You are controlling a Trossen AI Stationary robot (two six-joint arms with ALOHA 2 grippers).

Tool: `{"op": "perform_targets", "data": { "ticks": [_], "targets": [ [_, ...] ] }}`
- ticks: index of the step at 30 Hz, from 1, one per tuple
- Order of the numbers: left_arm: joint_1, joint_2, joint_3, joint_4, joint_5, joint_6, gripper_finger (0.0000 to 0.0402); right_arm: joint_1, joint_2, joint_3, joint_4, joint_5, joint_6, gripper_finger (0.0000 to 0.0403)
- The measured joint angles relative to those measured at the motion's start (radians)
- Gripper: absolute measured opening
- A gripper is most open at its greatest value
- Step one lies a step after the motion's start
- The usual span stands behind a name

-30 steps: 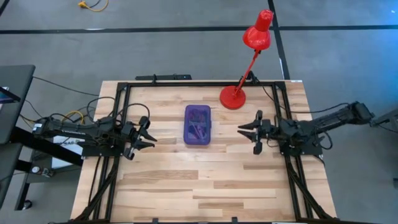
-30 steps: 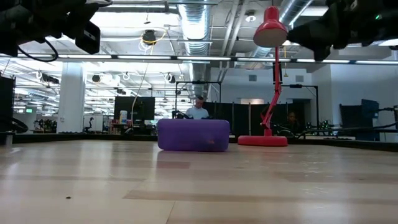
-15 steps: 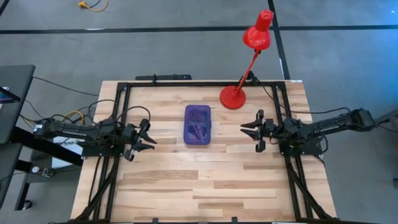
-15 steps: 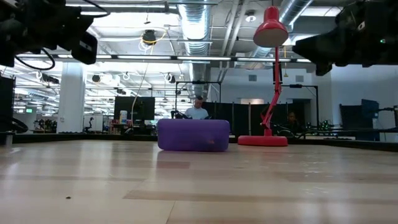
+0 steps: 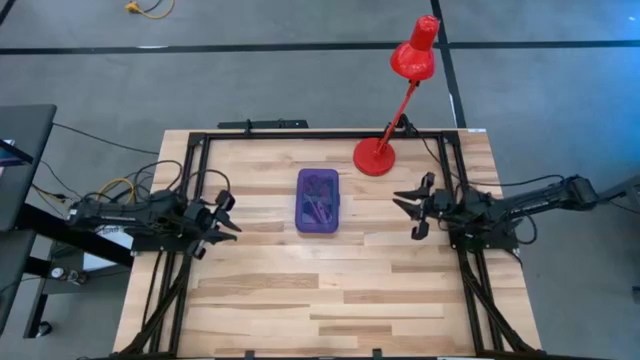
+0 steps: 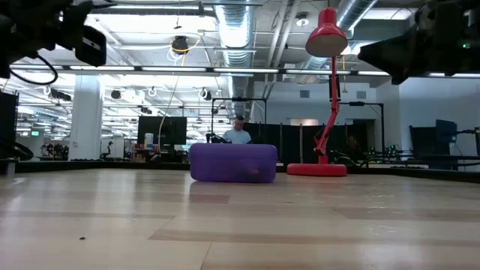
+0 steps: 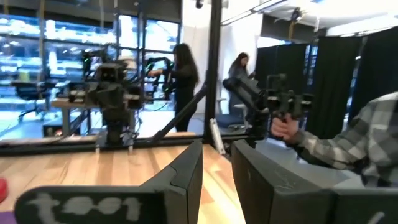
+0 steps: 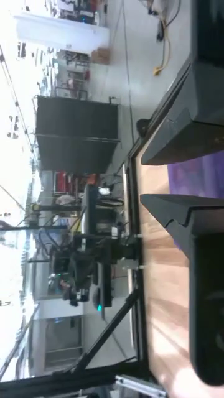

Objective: Pick & place school supplies into a supply box
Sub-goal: Return to Home Position

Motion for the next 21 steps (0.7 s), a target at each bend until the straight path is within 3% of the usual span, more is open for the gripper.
{"op": "perform_targets", "data": {
  "ticks": [4, 16, 21],
  "targets": [
    [0.0, -0.107, 0.007, -0.095, 0.041, -0.004, 0.0073, -0.003, -0.125, 0.0, -0.142, 0.0, 0.011, 0.0082],
    [0.0, -0.107, 0.039, -0.149, 0.037, 0.005, 0.0073, -0.001, -0.448, 0.001, -0.424, -0.033, 0.012, 0.0082],
    [0.0, -0.107, 0.039, -0.154, 0.039, 0.008, 0.0073, -0.002, -0.494, 0.037, -0.55, -0.04, 0.009, 0.0082]
  ]
}}
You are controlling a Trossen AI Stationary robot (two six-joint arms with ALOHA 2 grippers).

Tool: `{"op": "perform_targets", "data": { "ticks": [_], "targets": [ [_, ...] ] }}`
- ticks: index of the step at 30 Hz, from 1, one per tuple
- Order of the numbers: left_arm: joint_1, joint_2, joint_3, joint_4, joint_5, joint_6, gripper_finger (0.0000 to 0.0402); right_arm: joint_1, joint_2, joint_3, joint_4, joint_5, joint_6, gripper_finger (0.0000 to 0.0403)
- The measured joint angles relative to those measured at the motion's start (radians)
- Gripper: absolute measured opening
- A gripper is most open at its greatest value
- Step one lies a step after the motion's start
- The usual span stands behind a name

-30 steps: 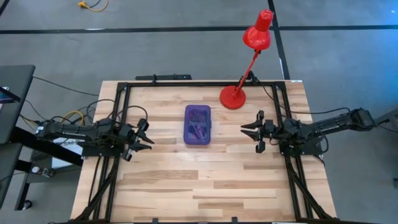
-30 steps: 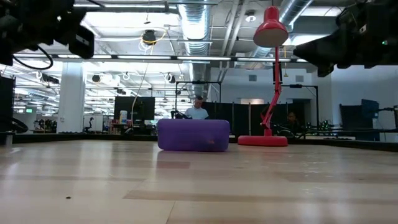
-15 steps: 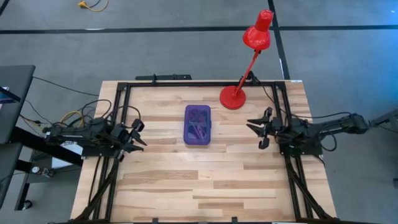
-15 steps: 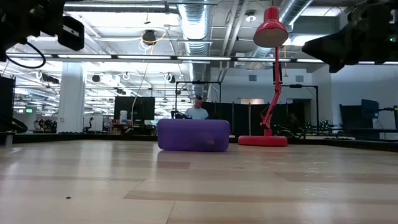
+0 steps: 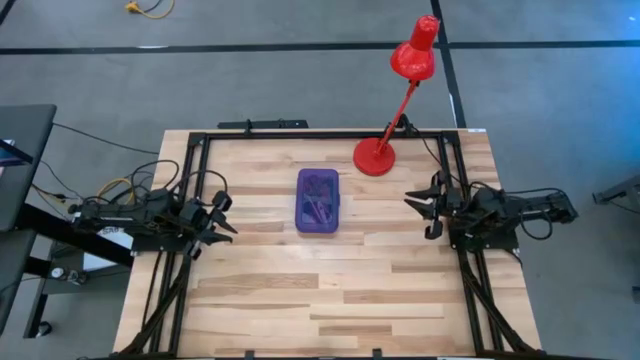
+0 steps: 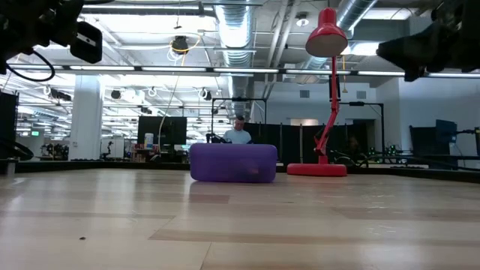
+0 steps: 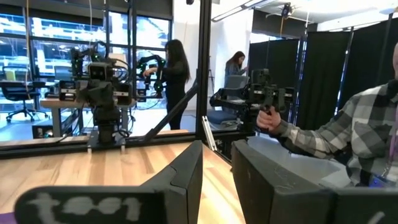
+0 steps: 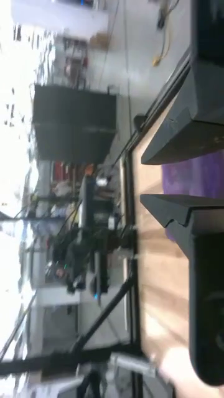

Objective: Pick & place school supplies into a supply box
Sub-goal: Return to Home Position

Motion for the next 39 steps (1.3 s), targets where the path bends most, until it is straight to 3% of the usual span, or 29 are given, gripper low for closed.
{"op": "perform_targets", "data": {
  "ticks": [11, 23, 31, 39],
  "targets": [
    [0.001, 0.0, 0.0, -0.006, 0.023, 0.01, 0.0073, -0.061, 0.0, -0.031, 0.011, -0.243, 0.049, 0.0082],
    [0.001, 0.0, 0.002, -0.121, 0.064, 0.026, 0.0073, -0.109, 0.001, -0.039, 0.001, -0.217, 0.064, 0.0082],
    [0.001, 0.0, -0.005, -0.12, 0.16, 0.077, 0.0073, -0.11, 0.001, -0.039, -0.021, -0.22, 0.071, 0.0082],
    [-0.002, 0.0, -0.032, -0.118, -0.056, 0.12, 0.0073, -0.11, 0.001, -0.04, -0.026, -0.206, 0.098, 0.0082]
  ]
}}
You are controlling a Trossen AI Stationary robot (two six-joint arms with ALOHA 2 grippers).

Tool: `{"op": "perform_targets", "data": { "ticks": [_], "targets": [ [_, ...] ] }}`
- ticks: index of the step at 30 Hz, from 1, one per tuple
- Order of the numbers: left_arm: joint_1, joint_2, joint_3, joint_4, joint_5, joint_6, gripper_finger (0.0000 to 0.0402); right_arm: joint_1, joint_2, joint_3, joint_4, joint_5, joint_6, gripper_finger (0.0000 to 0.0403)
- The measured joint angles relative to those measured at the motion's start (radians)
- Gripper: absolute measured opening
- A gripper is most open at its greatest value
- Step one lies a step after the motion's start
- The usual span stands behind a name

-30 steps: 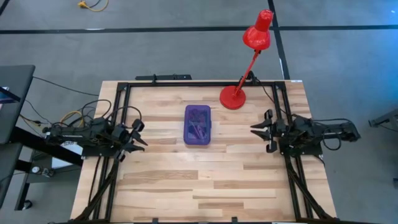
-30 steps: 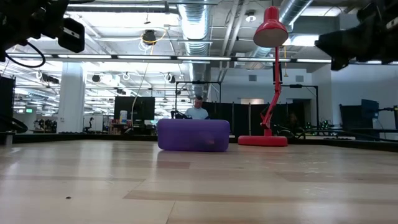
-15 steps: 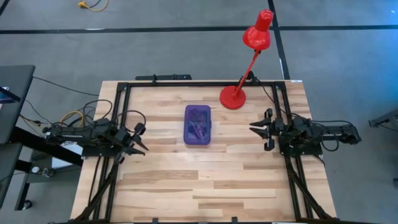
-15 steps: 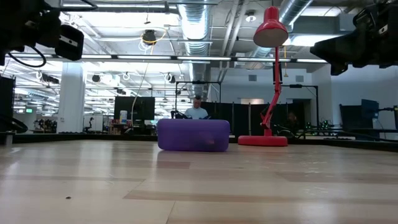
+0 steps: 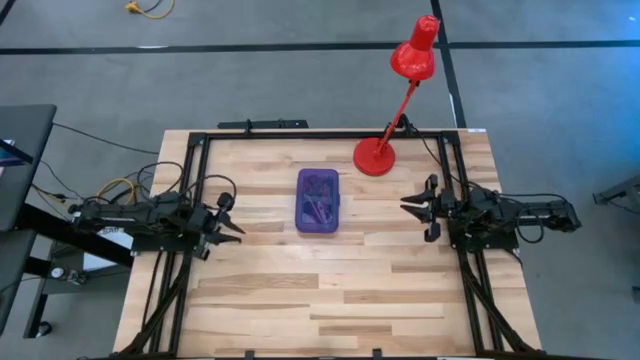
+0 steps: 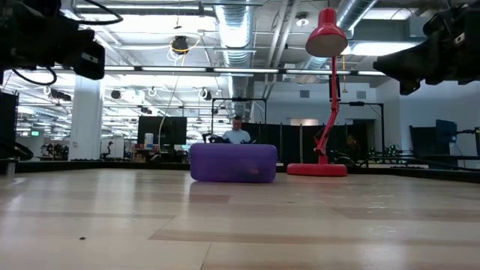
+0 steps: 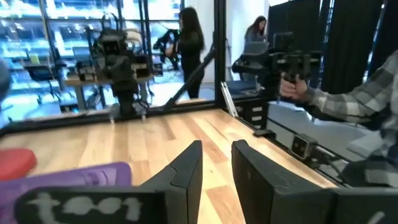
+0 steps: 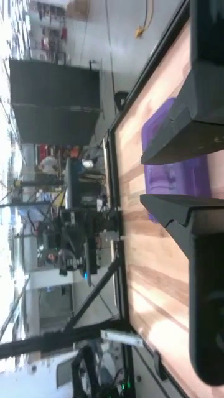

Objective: Pick & place school supplies into a supply box
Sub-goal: Return to Home Position

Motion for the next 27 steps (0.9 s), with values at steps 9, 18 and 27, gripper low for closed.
{"op": "perform_targets", "data": {
  "ticks": [9, 18, 27],
  "targets": [
    [-0.003, 0.026, -0.007, 0.019, 0.0, 0.054, 0.0073, -0.002, 0.001, 0.0, -0.015, 0.019, -0.001, 0.0082],
    [-0.003, 0.023, -0.008, 0.009, -0.086, 0.086, 0.0073, -0.001, 0.002, -0.001, -0.014, 0.025, 0.013, 0.0082],
    [-0.003, 0.024, -0.008, 0.005, -0.109, 0.051, 0.0073, -0.002, 0.002, -0.001, -0.014, 0.026, 0.015, 0.0082]
  ]
}}
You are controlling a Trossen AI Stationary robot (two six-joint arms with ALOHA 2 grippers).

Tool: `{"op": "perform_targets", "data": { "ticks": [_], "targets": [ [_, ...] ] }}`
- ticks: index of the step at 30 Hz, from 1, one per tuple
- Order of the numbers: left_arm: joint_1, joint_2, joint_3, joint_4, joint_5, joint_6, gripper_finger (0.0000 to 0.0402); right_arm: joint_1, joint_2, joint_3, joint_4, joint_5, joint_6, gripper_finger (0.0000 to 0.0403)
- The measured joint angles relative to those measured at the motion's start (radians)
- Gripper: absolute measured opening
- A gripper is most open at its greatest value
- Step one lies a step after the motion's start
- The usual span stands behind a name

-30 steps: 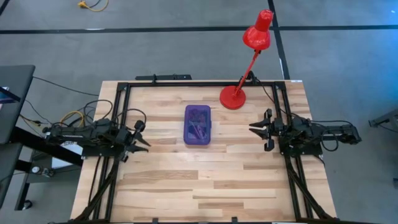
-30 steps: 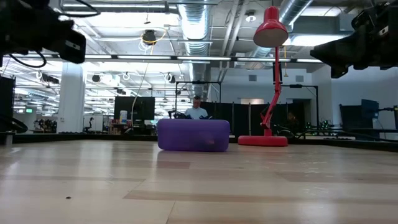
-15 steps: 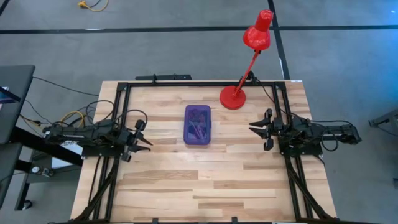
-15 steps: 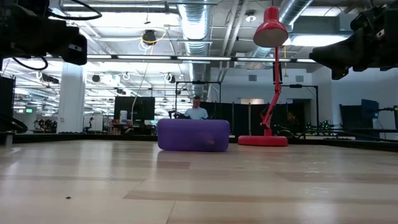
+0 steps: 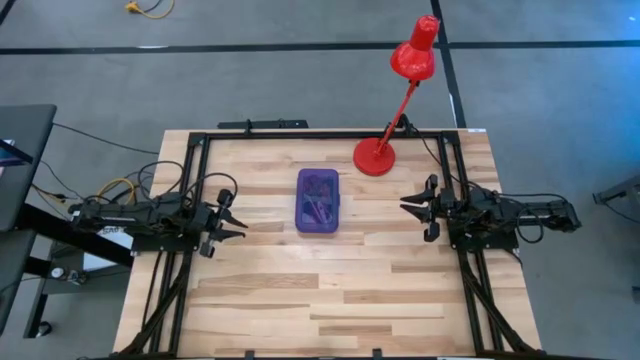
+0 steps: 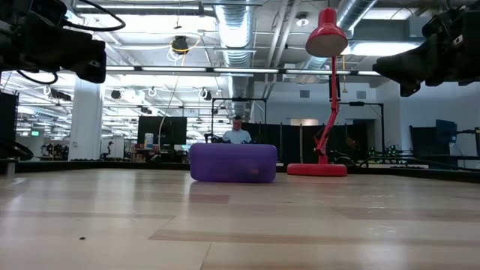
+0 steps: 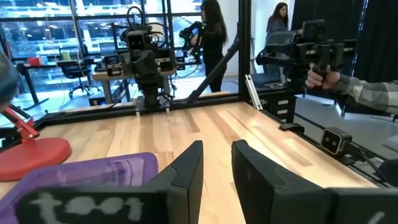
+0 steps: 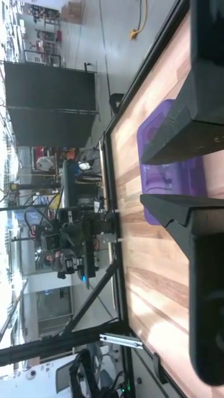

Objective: Pick & place school supplies into a supply box
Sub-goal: Return to Home Position

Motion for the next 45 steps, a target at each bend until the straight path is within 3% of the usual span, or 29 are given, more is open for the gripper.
{"op": "perform_targets", "data": {
  "ticks": [45],
  "targets": [
    [0.0, 0.0, -0.002, -0.001, 0.0, -0.009, 0.0073, 0.0, 0.0, -0.001, 0.0, 0.001, 0.001, 0.0082]
  ]
}}
